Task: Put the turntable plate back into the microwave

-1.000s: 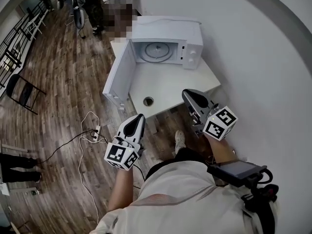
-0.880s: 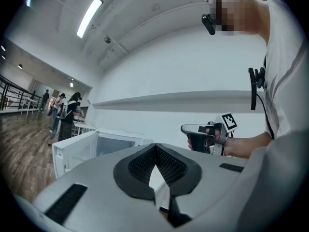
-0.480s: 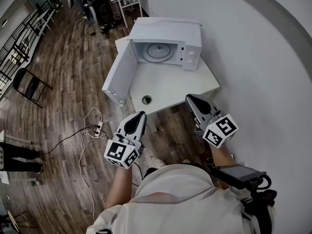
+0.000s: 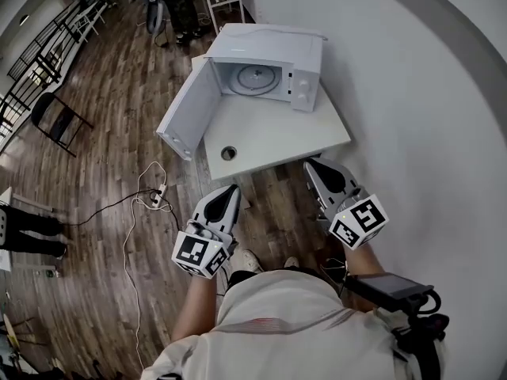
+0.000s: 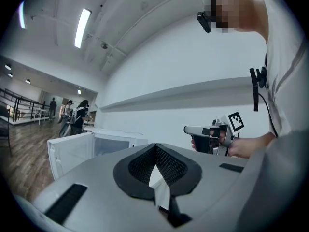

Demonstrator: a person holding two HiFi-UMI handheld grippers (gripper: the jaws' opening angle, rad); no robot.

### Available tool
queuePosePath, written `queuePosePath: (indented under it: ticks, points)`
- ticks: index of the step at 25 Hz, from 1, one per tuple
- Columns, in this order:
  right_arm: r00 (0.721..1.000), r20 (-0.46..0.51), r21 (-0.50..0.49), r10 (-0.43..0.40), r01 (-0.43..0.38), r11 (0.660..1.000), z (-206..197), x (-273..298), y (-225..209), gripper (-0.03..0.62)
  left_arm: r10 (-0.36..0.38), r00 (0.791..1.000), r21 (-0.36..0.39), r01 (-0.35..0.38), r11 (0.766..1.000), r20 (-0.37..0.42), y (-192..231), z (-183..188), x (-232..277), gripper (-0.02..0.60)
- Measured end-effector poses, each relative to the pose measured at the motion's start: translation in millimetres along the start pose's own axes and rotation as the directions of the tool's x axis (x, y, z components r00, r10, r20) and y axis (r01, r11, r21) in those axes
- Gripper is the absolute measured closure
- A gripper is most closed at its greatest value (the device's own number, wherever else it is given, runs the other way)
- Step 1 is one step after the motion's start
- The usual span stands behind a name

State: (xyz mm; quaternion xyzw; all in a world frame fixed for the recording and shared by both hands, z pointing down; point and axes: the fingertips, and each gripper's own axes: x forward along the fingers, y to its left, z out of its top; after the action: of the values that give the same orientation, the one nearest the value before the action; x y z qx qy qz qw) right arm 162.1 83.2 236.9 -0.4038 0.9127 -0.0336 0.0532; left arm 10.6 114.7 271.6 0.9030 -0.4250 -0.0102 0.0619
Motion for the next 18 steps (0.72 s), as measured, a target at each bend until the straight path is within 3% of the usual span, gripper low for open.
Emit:
queuePosePath:
  ticks: [3, 11, 18]
  points:
    - [1.0, -0.007, 0.011, -0.008, 0.008, 1.0, -4.2, -13.8, -7.0, 0.589, -0.006, 1.0, -0.033, 0.006, 0.999, 0.007, -15.6, -6.6, 1.2, 0.571]
    - [0.999, -0.022, 0.006, -0.036, 0.036, 0.999, -5.5, -21.2, 4.6, 0.589, -0.026, 0.999, 0.029, 0.025, 0.999, 0.025, -22.9, 4.2, -12.5, 0.571]
    - [1.0, -0.018, 0.013, -0.023, 0.023, 1.0, -6.5, -4.9, 38.2, 0.589, -0.042, 0.999, 0.021, 0.041, 0.999, 0.028, -8.5, 7.8, -36.1, 0.571]
